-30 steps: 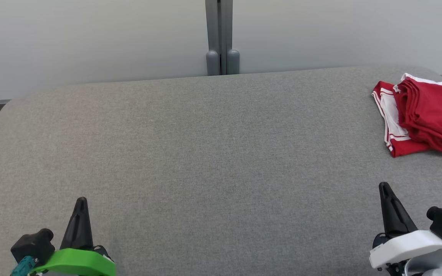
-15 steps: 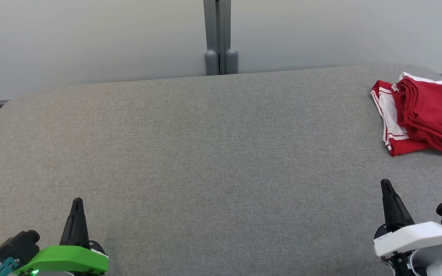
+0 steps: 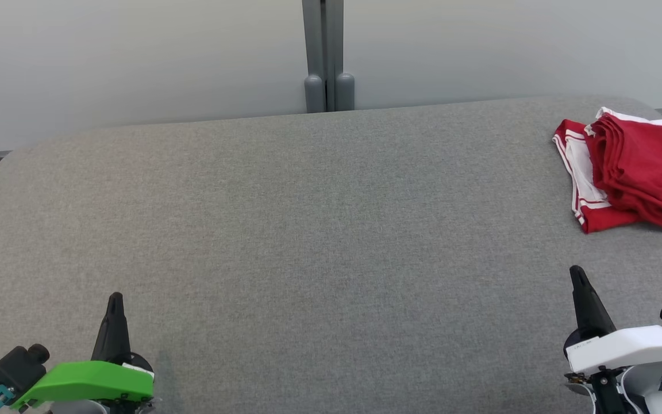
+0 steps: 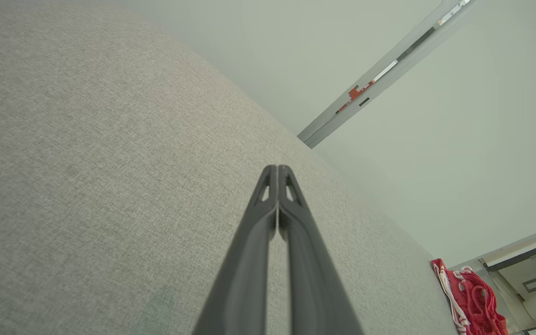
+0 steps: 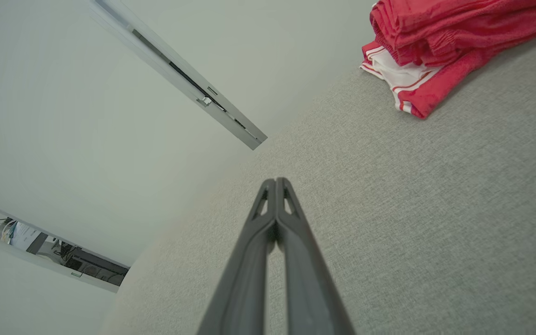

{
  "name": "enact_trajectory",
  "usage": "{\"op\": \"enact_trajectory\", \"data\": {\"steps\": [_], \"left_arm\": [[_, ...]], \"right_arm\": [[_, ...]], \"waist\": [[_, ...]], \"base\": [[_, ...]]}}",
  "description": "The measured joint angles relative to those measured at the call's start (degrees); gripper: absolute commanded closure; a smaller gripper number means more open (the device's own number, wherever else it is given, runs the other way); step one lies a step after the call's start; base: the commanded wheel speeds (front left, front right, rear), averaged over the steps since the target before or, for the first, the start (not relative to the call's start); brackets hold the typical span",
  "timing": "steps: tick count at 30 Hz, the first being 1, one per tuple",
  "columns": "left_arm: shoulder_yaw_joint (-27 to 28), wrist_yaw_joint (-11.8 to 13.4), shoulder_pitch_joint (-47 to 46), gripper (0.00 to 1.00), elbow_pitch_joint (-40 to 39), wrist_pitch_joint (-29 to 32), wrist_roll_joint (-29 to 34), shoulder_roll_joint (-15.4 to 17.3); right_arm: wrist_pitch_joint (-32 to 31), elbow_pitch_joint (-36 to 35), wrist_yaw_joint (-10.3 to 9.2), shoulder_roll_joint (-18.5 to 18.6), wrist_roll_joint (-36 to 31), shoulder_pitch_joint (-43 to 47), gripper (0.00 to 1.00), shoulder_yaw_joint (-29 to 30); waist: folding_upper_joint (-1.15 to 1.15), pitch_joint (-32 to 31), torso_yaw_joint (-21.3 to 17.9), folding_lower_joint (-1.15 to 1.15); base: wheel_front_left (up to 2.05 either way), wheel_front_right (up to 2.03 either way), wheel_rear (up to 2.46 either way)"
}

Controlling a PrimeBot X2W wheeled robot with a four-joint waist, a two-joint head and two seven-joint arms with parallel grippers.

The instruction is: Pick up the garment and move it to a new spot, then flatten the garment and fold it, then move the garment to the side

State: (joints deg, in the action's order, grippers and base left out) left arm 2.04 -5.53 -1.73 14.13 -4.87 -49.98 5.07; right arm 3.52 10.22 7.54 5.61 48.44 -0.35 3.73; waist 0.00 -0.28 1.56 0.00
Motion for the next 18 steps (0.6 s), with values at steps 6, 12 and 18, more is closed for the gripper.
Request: {"op": "enact_trajectory", "data": {"steps": [6, 12, 18], "left_arm": [[0.42, -0.09, -0.21, 1.0, -0.01, 1.11, -3.98, -0.21], [0.91, -0.44, -0.74, 1.0, -0.01, 2.23, -7.82, -0.42], [1.32, -0.52, -1.08, 1.0, -0.01, 3.18, -11.49, -0.63]], "right_arm": [[-0.92, 0.37, 0.0, -0.37, 4.21, -0.46, 1.0, 0.29], [-1.96, 0.69, -0.01, -0.64, 8.35, -1.18, 1.0, 0.54], [-2.7, 1.07, -0.01, -0.88, 12.07, -1.38, 1.0, 0.78]], "waist": [[0.0, 0.03, -0.11, 0.0], [0.0, 0.07, -0.22, 0.0], [0.0, 0.1, -0.33, 0.0]], "base": [[0.0, 0.0, 0.0], [0.0, 0.0, 0.0], [0.0, 0.0, 0.0]]}}
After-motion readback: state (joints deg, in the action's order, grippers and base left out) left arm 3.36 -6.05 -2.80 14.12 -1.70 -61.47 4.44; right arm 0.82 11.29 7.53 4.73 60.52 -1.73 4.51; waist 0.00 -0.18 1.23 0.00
